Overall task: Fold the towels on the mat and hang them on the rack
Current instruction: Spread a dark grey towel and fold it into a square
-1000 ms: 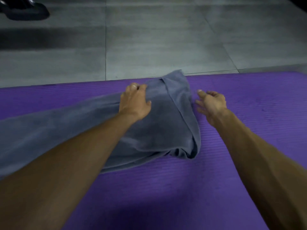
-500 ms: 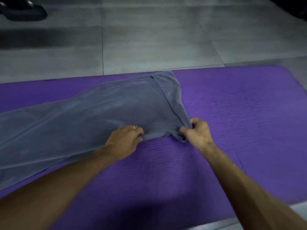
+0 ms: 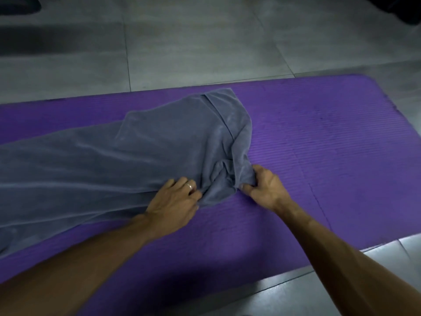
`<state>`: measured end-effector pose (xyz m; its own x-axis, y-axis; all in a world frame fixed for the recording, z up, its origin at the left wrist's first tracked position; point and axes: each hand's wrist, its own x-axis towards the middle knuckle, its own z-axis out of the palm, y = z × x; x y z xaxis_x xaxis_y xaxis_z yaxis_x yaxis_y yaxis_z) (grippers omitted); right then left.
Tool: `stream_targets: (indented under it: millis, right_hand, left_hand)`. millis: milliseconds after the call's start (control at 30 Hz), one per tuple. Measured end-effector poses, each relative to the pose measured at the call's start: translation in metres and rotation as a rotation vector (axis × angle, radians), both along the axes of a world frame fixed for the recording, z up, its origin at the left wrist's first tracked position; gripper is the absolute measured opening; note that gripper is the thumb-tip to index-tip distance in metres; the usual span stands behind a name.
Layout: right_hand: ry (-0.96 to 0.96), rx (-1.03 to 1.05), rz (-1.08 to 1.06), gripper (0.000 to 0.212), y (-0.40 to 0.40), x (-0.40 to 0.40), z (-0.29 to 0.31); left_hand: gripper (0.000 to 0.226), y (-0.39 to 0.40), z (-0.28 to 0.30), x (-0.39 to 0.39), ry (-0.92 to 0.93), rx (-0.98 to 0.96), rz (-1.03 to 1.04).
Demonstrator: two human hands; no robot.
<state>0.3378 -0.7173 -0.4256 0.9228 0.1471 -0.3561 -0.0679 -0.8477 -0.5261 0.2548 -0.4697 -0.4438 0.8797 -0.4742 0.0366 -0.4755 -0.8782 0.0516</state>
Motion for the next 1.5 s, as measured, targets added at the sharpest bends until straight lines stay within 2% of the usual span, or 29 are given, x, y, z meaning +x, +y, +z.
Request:
stream_targets:
  millis: [67,133,167,233,300,367,433,500,567,700,833,900,1000,1067,1167,1200,1267,1333,1367,1433,1500]
  right_hand:
    - [0.055,0.048,-0.093,0.021,0.006,0.007,0.0]
    - [0.106,0.176,-0.294,0.008,-0.006,0.01,0.006]
    - [0.101,0.197,-0.392,0.007,-0.021,0.01,0.011]
    - [0.07,0.078,-0.496,0.023,-0.059,0.003,0.018]
    - [0.078,-0.138,-0.494,0.04,-0.087,-0.015,0.019]
    - [0.05,-0.375,-0.41,0.052,-0.089,-0.039,0.017]
    - [-0.169,-0.545,-0.241,0.052,-0.07,-0.057,0.017]
    - [-0.397,-0.522,-0.022,0.044,-0.039,-0.066,0.025]
    - [-0.519,-0.455,0.229,0.036,0.0,-0.07,0.033]
    - [-0.506,-0.316,0.679,0.035,0.104,-0.086,0.037]
    - [-0.463,-0.174,0.991,0.031,0.194,-0.119,0.019]
    - [-0.46,-0.195,1.11,0.037,0.224,-0.13,0.01]
    - [-0.464,-0.258,1.139,0.046,0.255,-0.129,0.006]
    - [-0.473,-0.304,1.159,0.047,0.268,-0.123,0.006]
    - [-0.437,-0.355,1.203,0.038,0.284,-0.112,0.009]
    - [-0.407,-0.352,1.204,0.031,0.288,-0.11,0.011]
    - [-0.257,-0.312,1.136,0.019,0.296,-0.107,0.02]
    - [0.046,-0.171,1.053,0.013,0.297,-0.106,0.034]
    - [0.169,-0.115,1.043,0.013,0.294,-0.108,0.04]
    - [0.223,-0.179,1.152,0.017,0.288,-0.117,0.047]
    - [0.137,-0.308,1.248,0.022,0.287,-0.126,0.045]
  left_hand:
    - [0.025,-0.004,0.005,0.005,0.044,-0.08,0.043]
    - [0.02,-0.009,0.016,0.008,0.217,-0.286,0.137]
    - [0.016,-0.011,0.02,0.009,0.346,-0.385,0.195]
    - [0.013,-0.013,0.024,0.008,0.536,-0.488,0.192]
    - [0.02,-0.013,0.022,0.0,0.632,-0.465,0.107]
    - [0.037,-0.009,0.017,-0.011,0.624,-0.354,-0.005]
    - [0.053,0.003,0.014,-0.025,0.513,-0.278,-0.095]
    - [0.054,0.026,0.02,-0.037,0.373,-0.238,-0.158]
    - [0.045,0.058,0.029,-0.052,0.271,-0.211,-0.157]
    - [0.025,0.142,0.04,-0.108,0.243,-0.095,0.042]
    - [0.048,0.204,0.021,-0.161,0.254,0.025,0.371]
    - [0.054,0.216,0.01,-0.177,0.225,0.061,0.479]
    - [0.055,0.227,0.004,-0.18,0.141,0.043,0.577]
    - [0.046,0.236,0.004,-0.176,0.111,0.039,0.574]
    - [0.023,0.248,0.011,-0.164,0.123,0.036,0.584]
    - [0.019,0.252,0.016,-0.161,0.14,-0.032,0.593]
    - [0.02,0.258,0.028,-0.155,0.234,-0.28,0.65]
    - [0.022,0.265,0.043,-0.151,0.383,-0.491,0.719]
    - [0.025,0.268,0.047,-0.152,0.422,-0.518,0.721]
    - [0.03,0.272,0.044,-0.161,0.368,-0.385,0.696]
    - [0.034,0.273,0.031,-0.178,0.205,-0.179,0.687]
